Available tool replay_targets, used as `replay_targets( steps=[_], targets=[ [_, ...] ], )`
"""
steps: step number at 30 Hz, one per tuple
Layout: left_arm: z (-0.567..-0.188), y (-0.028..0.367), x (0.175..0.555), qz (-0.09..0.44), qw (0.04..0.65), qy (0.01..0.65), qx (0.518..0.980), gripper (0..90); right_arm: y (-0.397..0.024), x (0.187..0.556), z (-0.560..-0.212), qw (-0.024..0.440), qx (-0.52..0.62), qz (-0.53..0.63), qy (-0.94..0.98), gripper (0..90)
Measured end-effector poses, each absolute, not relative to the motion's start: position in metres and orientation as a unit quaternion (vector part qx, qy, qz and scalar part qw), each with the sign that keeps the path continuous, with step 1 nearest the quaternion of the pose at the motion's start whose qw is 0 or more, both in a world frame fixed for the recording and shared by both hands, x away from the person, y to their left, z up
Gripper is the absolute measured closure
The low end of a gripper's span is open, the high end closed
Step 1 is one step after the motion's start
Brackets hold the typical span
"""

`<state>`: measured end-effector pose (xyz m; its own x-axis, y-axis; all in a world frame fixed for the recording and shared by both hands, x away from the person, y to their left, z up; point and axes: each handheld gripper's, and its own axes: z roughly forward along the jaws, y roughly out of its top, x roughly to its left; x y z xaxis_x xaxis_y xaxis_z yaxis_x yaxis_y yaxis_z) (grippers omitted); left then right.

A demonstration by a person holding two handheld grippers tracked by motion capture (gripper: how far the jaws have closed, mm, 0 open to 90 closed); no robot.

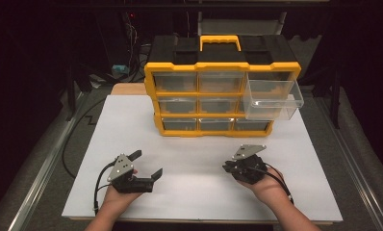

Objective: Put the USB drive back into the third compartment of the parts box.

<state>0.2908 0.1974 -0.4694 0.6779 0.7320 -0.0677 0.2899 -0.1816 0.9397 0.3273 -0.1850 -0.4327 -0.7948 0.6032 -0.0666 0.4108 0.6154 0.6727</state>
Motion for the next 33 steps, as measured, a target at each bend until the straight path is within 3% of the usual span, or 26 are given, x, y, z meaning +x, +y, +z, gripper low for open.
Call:
replay_targets(
  steps=[33],
  targets=[
    [-0.470,0.196,0.291,0.207,0.539,0.345,0.740,0.3,-0.219,0.321,-0.433,0.118,0.291,0.291,0.904,80.2]
  ],
)
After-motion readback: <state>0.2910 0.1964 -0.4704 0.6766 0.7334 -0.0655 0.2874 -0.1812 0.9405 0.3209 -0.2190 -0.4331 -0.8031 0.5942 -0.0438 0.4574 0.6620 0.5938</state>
